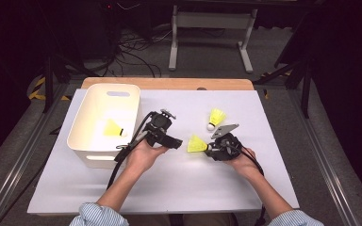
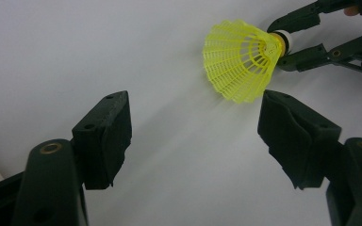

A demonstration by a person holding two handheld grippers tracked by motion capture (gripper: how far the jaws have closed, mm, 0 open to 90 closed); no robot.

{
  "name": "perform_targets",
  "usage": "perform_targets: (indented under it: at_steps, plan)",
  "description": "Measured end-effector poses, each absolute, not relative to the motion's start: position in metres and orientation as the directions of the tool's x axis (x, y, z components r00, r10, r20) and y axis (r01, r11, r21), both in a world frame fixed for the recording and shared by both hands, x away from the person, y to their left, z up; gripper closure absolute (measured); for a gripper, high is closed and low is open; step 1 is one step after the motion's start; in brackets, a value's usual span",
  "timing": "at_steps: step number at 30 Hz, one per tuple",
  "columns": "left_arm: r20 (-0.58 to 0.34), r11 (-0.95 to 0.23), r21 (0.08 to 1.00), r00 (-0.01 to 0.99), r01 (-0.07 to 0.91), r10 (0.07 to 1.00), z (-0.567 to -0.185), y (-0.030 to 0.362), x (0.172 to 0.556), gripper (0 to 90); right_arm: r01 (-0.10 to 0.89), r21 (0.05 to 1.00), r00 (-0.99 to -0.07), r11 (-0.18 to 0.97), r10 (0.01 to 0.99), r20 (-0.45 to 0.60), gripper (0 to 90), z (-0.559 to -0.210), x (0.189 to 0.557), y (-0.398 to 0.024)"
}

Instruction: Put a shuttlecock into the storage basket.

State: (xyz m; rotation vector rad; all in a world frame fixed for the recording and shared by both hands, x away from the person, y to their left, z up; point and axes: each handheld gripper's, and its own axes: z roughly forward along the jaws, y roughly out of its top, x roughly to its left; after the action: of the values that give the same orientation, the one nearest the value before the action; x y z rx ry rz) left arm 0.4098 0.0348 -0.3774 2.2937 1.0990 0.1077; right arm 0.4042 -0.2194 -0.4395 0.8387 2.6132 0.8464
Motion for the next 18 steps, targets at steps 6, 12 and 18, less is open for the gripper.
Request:
perform_targets:
  at_steps: [6,12,18]
  plan:
    - [-0.188,-0.486,0.541,0.662,0.686,0.726,-0.381,0.034,0.410,27.3,0.444,0.616,-0.794,0.651,0.605,-0.067,62.7,-0.436,0.404,-0.216]
    - [-0.179,-0.501,0.534,0.670,0.681,0.720,-0.384,0.030,0.409,27.2,0.455,0.603,-0.793,0.655,0.606,-0.059,62.7,-0.433,0.402,-0.210]
    - [-0.190,-0.506,0.534,0.680,0.677,0.709,-0.387,0.027,0.407,27.3,0.459,0.599,-0.795,0.657,0.604,-0.053,62.8,-0.431,0.400,-0.202]
